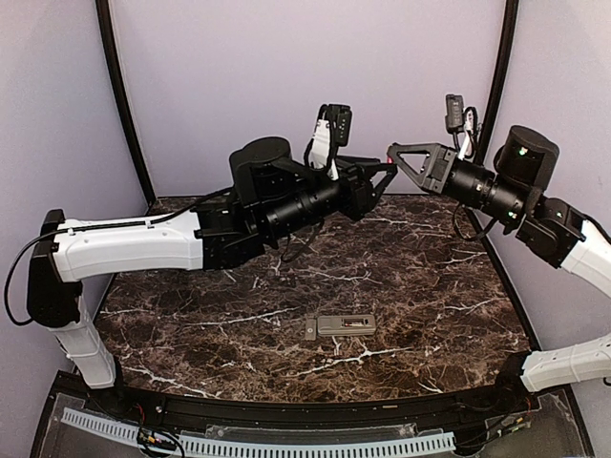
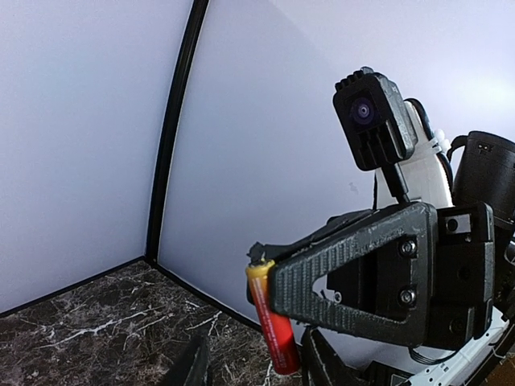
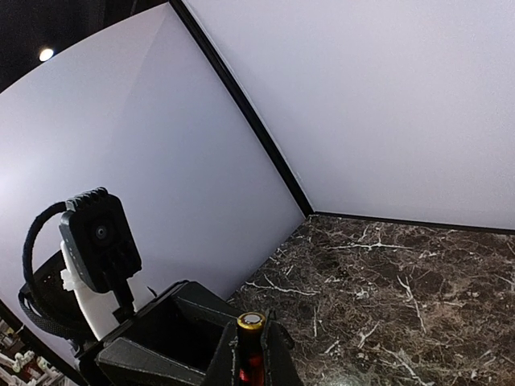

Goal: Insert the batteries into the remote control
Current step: Pass from the right arm to the left, then pass from the left arm to the right

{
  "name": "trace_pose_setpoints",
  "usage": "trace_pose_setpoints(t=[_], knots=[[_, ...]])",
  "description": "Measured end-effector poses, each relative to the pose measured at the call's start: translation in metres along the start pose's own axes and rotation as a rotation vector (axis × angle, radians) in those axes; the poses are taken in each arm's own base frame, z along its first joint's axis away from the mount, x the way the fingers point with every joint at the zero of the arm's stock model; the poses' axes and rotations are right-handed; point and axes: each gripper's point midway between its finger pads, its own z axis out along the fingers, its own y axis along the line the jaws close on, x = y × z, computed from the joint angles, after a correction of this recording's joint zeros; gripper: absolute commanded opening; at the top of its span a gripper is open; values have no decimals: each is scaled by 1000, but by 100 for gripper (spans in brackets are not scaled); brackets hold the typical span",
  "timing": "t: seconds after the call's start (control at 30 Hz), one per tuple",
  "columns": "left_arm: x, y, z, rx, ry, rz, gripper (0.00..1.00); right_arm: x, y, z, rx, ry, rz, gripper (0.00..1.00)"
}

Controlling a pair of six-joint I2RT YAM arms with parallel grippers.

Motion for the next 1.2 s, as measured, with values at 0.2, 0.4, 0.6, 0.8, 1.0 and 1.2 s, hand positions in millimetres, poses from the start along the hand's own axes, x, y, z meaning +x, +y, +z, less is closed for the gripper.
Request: trace_pose_setpoints(t=[0.2,0.4,0.6,0.8,1.0,1.2], knots=[[1,-1,9,-3,6,11,31,-3,1,1,-6,-17,-7,0],[5,-1,13,1,12,18,9,-1,-4,2,12,-25,-14,0],[6,0,13,-1,15,25,0,-3,-6,-1,20,-36,-41,4],[20,4,10,-13,47,84,0,2,-7,-10,53,29,-119,55],[52,15,-15,-16,172,299,0,-30,10,-35,46,89,-186,66],[68,14,-44,46,300,506,0,-21,9,-33,7,286,-127,55]])
